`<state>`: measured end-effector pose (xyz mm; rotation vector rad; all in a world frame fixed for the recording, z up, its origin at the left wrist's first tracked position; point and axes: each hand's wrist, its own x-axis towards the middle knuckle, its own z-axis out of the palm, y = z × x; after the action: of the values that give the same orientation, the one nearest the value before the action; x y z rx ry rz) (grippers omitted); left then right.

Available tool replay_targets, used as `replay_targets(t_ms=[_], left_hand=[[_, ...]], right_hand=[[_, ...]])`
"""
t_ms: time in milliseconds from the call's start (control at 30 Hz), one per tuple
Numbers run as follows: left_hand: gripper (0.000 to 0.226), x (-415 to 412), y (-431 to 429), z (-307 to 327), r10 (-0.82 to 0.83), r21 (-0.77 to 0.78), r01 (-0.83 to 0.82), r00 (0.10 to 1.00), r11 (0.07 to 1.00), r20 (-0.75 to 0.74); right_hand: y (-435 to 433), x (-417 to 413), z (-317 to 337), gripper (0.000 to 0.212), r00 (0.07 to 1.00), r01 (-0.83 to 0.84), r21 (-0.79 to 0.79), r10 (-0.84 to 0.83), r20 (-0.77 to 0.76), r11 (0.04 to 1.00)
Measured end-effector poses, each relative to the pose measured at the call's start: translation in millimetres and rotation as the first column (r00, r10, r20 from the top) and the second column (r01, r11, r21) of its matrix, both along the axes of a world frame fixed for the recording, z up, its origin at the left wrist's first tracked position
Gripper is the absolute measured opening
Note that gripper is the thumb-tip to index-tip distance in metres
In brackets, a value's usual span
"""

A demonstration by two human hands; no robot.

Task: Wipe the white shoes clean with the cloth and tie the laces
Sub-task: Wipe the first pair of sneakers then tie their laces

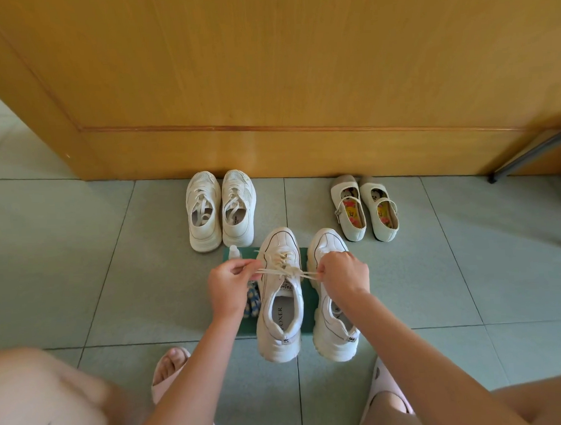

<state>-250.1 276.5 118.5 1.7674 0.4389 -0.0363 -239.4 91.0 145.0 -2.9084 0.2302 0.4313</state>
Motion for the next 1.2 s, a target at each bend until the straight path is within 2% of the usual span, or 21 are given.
replay_targets(t_ms=[167, 233, 300, 367, 433, 467, 633, 767, 1000, 1200], left_hand=[[0.002, 1, 4, 3, 0.139, -0.312, -0.207, 0.964, 0.927, -0.226], [0.001, 0, 4, 3, 0.118, -0.32, -0.189, 0.966, 0.928, -0.228], [0.002, 0, 7, 2, 0.067, -0.277, -0.115, 0.982, 0.954, -0.178], [0.005, 1, 13, 4, -0.02, -0.256, -0.015, 0.991, 0.967, -0.134], [0.007, 1, 18, 6, -0.12, -0.283, 0.076, 0.983, 0.956, -0.141], [0.009, 1, 21, 7, -0.169, -0.284, 0.121, 0.974, 0.951, -0.151], [0.003, 1, 27, 9, -0.343, -0.113, 0.329, 0.929, 0.937, -0.14], [0.01, 4, 26, 11, -0.316, 0.003, 0.318, 0.944, 0.948, -0.093], [0.011, 6, 28, 10, -0.272, 0.086, 0.278, 0.959, 0.957, -0.075], [0.009, 7, 32, 8, -0.271, 0.166, 0.28, 0.96, 0.946, -0.072]], right_hand=[[1, -3, 2, 0.013, 1.0, -0.008, -0.026, 0.009, 0.03, 1.0], [2, -3, 4, 0.013, 0.999, -0.014, -0.035, 0.015, 0.036, 0.999], [4, -3, 5, 0.014, 0.998, 0.038, 0.022, -0.039, 0.046, 0.999], [1, 1, 5, 0.017, 0.983, 0.176, 0.224, -0.181, 0.0, 0.958], [-5, 5, 4, 0.017, 0.949, 0.307, 0.477, -0.302, -0.089, 0.823], [-7, 7, 4, 0.017, 0.945, 0.321, 0.511, -0.305, -0.117, 0.797], [-7, 5, 2, 0.021, 0.962, 0.273, 0.354, -0.253, -0.102, 0.894], [-6, 3, -2, 0.017, 0.947, 0.319, 0.303, -0.31, -0.078, 0.898], [-5, 2, -1, 0.017, 0.98, 0.195, 0.206, -0.199, -0.003, 0.959], [-6, -1, -3, 0.019, 0.985, 0.172, 0.19, -0.175, 0.001, 0.967]])
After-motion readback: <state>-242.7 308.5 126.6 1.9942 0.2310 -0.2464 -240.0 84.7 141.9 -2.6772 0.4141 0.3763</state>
